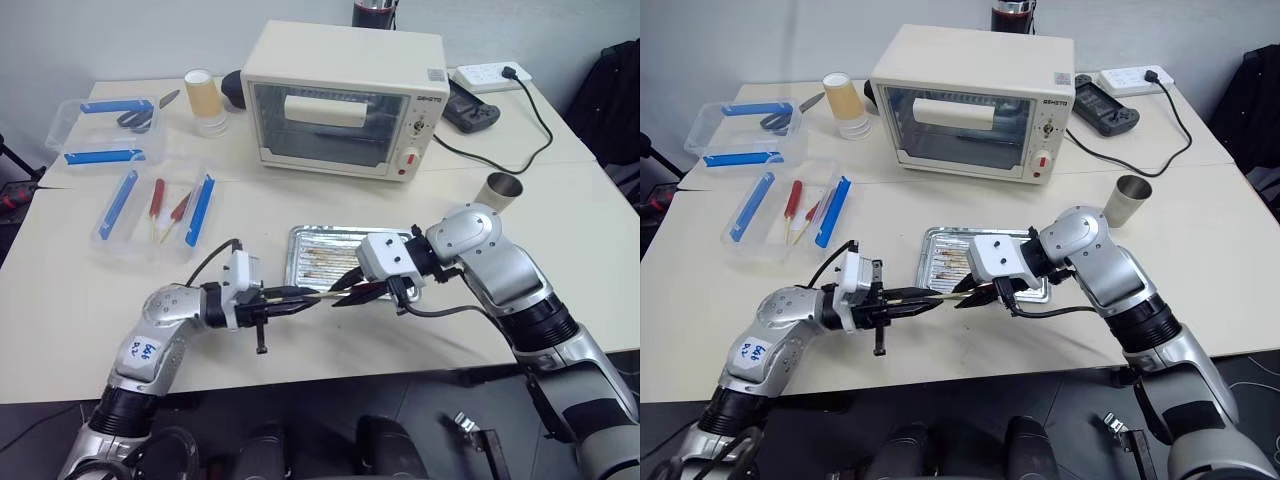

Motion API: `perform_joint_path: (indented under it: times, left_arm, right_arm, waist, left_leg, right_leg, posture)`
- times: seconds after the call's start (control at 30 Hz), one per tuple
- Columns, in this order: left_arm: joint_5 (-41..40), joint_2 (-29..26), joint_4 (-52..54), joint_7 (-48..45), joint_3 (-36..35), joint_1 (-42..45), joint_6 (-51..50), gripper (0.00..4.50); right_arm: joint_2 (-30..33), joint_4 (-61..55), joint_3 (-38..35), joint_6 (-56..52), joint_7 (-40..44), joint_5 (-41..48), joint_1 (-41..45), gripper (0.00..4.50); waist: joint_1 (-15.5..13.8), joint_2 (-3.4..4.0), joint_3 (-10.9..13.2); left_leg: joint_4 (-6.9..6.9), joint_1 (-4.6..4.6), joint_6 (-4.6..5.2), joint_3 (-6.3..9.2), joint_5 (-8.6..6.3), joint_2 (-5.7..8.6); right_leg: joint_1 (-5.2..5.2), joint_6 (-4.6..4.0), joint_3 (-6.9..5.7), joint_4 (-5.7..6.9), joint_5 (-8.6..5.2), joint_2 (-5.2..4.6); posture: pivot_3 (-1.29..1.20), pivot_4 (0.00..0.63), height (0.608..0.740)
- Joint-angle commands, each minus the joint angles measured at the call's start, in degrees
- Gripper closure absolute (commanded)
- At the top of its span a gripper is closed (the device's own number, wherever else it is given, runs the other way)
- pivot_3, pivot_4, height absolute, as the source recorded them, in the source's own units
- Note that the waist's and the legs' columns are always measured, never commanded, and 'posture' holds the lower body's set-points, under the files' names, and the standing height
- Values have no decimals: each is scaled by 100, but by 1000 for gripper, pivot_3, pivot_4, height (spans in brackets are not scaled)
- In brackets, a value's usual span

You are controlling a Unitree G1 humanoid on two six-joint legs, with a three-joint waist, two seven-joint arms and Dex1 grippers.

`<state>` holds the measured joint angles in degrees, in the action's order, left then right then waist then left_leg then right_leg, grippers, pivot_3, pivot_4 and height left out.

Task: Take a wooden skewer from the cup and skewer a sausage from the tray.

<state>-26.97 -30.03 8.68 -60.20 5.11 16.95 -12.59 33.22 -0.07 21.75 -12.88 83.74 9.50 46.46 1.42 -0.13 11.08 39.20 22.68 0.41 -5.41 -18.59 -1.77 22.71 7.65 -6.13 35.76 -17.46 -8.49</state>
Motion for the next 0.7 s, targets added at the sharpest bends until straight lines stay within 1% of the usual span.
perform_joint_path:
  times: [0.03,0.2,0.3,0.33,0.37,0.4,0.53,0.7]
  left_arm:
    - [-35,77,211,-162,135,-12,79,4500]
    - [-24,100,243,-130,93,-73,95,4500]
    - [-11,124,254,-87,59,-95,108,4500]
    - [-8,130,262,-78,48,-110,113,4500]
    - [-8,133,269,-69,40,-123,117,4500]
    - [-9,139,276,-52,30,-137,123,4500]
    - [0,164,287,-2,4,-188,144,4500]
    - [17,163,274,24,-27,-244,176,4500]
  right_arm:
    - [20,-210,-66,33,8,50,119,3709]
    - [67,-143,-75,22,-43,-22,130,3709]
    - [63,-57,-157,-92,-215,-66,160,3709]
    - [168,-113,-113,-393,-110,-28,164,3519]
    - [219,-129,-95,-445,-60,-31,159,3289]
    - [125,-7,-165,-114,-220,-95,158,3093]
    - [72,150,-228,321,-273,-66,126,1750]
    - [255,171,-308,260,-87,45,168,1750]
  waist:
    - [-1,0,0]
    - [-1,0,0]
    - [-2,0,0]
    - [-2,0,0]
    - [-5,0,0]
    - [-8,0,0]
    - [1,0,0]
    - [-4,0,0]
  left_leg:
    - [0,0,0,0,0,0]
    - [0,0,0,1,0,0]
    - [0,0,0,0,0,0]
    - [0,0,0,1,0,0]
    - [0,0,0,1,0,0]
    - [0,0,0,1,0,0]
    - [0,-1,0,1,0,-1]
    - [1,0,0,1,0,0]
  right_leg:
    - [0,0,0,0,0,0]
    - [0,0,0,0,0,0]
    - [0,0,0,0,0,0]
    - [0,0,0,0,0,0]
    - [0,0,0,0,0,0]
    - [0,0,0,1,0,-1]
    - [-1,0,0,0,0,0]
    - [-1,0,0,0,0,0]
  posture:
    - [0,150,740]
    - [0,150,740]
    - [0,150,740]
    - [0,150,740]
    - [0,150,740]
    - [0,150,740]
    - [0,150,740]
    - [0,150,740]
